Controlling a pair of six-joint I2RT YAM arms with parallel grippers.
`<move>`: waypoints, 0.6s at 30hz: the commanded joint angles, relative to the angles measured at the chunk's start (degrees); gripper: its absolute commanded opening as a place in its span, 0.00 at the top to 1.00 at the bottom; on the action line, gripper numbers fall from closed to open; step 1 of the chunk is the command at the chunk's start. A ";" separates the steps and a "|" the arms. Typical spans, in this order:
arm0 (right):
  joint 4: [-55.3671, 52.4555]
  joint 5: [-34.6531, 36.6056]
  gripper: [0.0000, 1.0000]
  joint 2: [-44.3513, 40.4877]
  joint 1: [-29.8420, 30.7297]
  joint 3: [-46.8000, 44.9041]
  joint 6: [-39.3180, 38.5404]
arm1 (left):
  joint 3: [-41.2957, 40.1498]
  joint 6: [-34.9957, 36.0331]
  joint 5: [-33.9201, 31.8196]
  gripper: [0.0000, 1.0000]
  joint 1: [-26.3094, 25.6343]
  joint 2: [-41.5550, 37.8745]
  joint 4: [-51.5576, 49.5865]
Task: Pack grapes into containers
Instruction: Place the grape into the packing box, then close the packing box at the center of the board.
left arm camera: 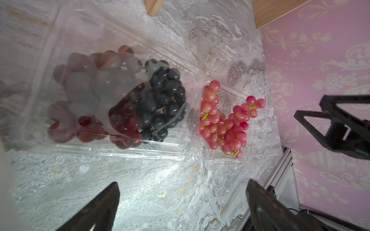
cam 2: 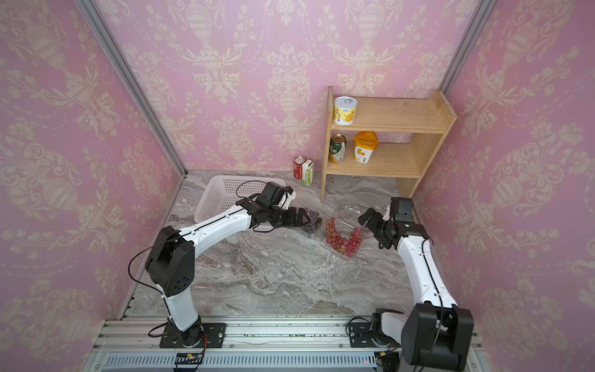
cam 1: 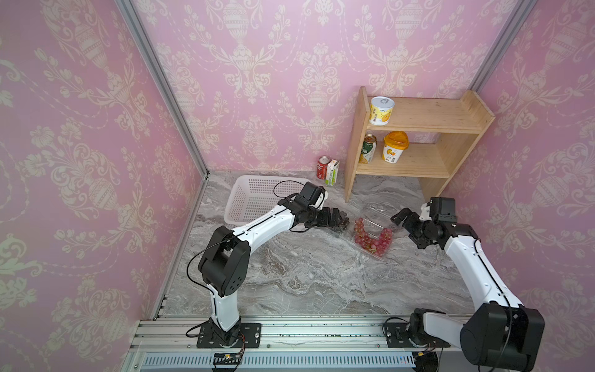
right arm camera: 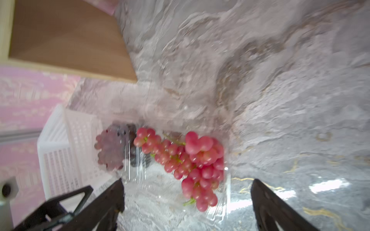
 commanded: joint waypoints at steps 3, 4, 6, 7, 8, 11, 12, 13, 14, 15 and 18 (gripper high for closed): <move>8.26 -9.50 0.04 12.60 -2.74 -0.54 1.57 | 0.72 -2.54 2.84 0.01 -1.88 2.02 4.08; 8.87 -10.59 0.05 14.70 -2.83 0.40 1.17 | 0.81 -2.73 2.60 0.01 -2.00 2.32 4.30; 10.25 -11.25 0.10 17.02 -3.08 1.43 0.64 | 0.74 -3.44 2.91 0.01 -2.31 2.74 5.30; 10.82 -11.07 0.11 17.89 -3.49 1.69 0.89 | 0.86 -3.64 3.16 0.01 -2.50 3.11 5.64; 11.48 -11.22 0.13 18.91 -4.10 1.98 1.05 | 1.22 -3.65 3.12 0.01 -2.89 3.44 5.70; 12.71 -11.78 0.17 23.43 -5.68 3.47 2.01 | 2.43 -4.00 3.24 0.01 -3.64 5.23 5.91; 13.51 -12.24 0.17 24.75 -5.96 3.78 2.55 | 2.70 -4.29 3.52 0.01 -3.73 5.86 6.38; 14.46 -12.34 0.18 26.12 -6.15 3.91 3.13 | 2.96 -4.88 3.75 0.01 -3.73 6.56 6.84; 15.23 -12.21 0.21 27.33 -6.17 4.18 3.49 | 3.31 -5.35 4.06 0.01 -3.75 7.32 7.38; 16.00 -12.25 0.24 28.45 -6.11 4.42 3.83 | 3.63 -5.63 4.28 0.01 -3.95 7.86 7.84; 19.25 -13.70 0.30 31.82 -5.76 4.89 5.19 | 5.80 -5.58 4.65 0.01 -4.49 9.91 6.94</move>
